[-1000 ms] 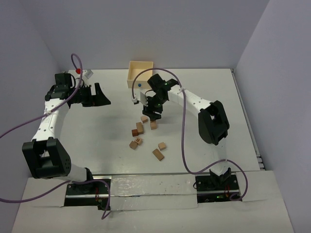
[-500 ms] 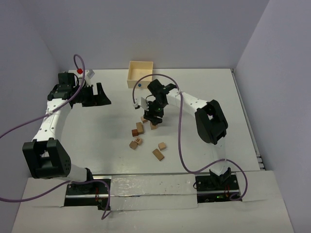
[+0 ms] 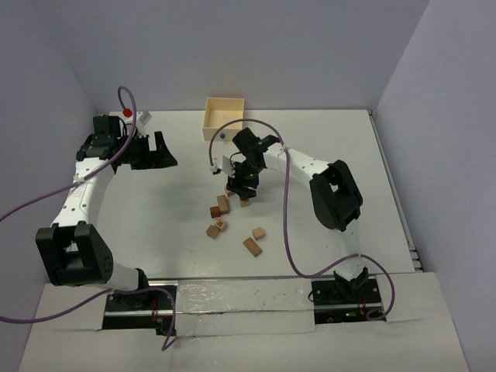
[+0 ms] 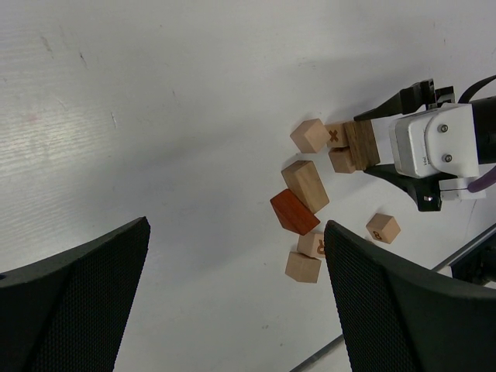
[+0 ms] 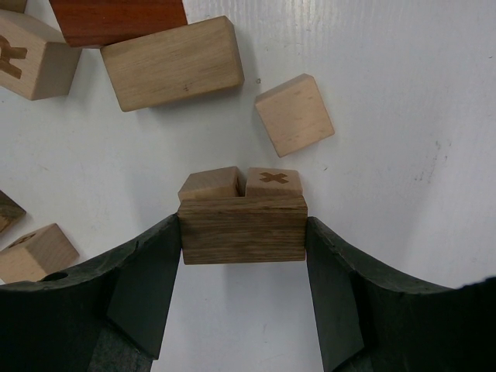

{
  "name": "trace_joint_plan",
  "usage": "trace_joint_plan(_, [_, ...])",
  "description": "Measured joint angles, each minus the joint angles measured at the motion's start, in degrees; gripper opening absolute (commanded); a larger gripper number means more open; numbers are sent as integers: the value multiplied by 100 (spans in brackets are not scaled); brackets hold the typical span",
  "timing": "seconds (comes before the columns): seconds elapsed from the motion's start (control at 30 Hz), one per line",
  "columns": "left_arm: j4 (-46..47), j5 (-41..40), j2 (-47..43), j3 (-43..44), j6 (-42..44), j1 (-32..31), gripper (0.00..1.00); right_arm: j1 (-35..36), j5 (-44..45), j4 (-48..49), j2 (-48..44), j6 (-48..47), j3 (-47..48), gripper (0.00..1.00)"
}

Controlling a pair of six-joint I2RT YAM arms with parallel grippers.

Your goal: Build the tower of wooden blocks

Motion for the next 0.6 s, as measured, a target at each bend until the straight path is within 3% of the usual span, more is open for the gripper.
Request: trace_joint_plan(0.6, [13,-15,-7,0,-50,-2,99,14,28,42,23,82,-26,36])
